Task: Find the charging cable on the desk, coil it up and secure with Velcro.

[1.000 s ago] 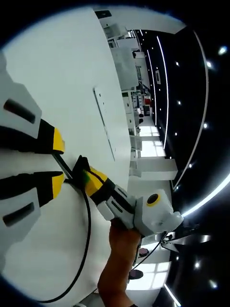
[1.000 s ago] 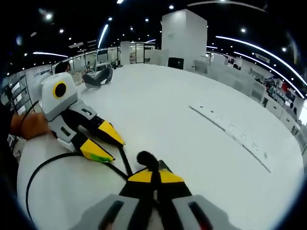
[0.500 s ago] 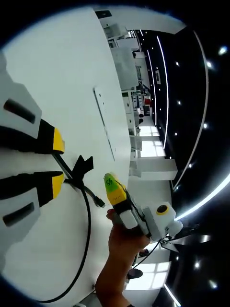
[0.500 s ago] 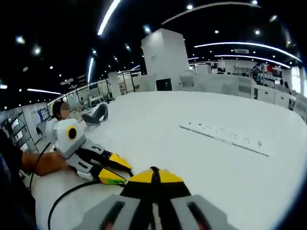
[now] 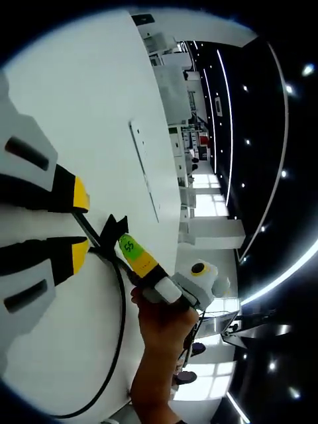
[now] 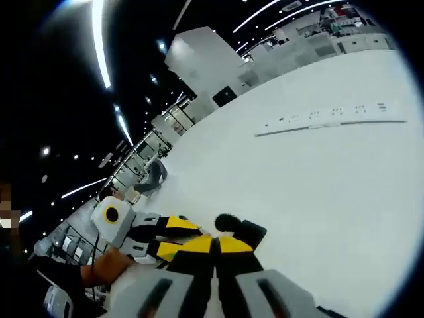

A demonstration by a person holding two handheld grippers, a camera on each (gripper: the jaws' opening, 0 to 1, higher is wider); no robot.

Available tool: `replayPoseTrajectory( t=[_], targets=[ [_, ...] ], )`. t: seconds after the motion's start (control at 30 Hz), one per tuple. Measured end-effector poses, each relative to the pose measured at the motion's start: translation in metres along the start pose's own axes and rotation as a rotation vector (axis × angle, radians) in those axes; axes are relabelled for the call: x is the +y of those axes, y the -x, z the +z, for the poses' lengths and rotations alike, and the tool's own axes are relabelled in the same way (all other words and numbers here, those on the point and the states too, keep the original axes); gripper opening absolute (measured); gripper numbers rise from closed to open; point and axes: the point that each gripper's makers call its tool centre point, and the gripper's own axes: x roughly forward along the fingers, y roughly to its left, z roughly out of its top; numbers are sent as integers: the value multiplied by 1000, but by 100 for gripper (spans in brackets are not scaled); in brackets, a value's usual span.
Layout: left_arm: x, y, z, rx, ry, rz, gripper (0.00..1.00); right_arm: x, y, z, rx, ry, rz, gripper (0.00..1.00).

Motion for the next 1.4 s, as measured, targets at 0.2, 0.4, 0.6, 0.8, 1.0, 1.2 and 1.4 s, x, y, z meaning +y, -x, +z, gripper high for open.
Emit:
replayPoseTrajectory(
  t=[0.2, 0.4, 0.6, 0.8, 1.0, 1.2, 1.4],
  targets=[
    [1, -1, 0, -1, 0, -1, 15, -4, -6, -7, 36, -8, -31, 2],
    [1, -1, 1, -1, 1, -1, 15, -7, -5, -8, 57, 66, -74, 2],
    [0, 0, 2, -1, 1, -1, 15, -9, -5, -6, 63, 87, -82, 2],
    [0, 0, 3, -2, -1, -1, 15, -11, -5, -4, 58, 75, -83, 2],
    [1, 1, 3, -2, 0, -1, 15, -14, -4, 0, 53, 65, -89, 2],
    [4, -1, 4, -2, 0, -2, 15, -23, -4, 9, 41, 53, -92, 2],
    [2, 0, 3, -2, 0, -1, 15, -30, -5, 15, 19, 61, -111, 2]
  ],
)
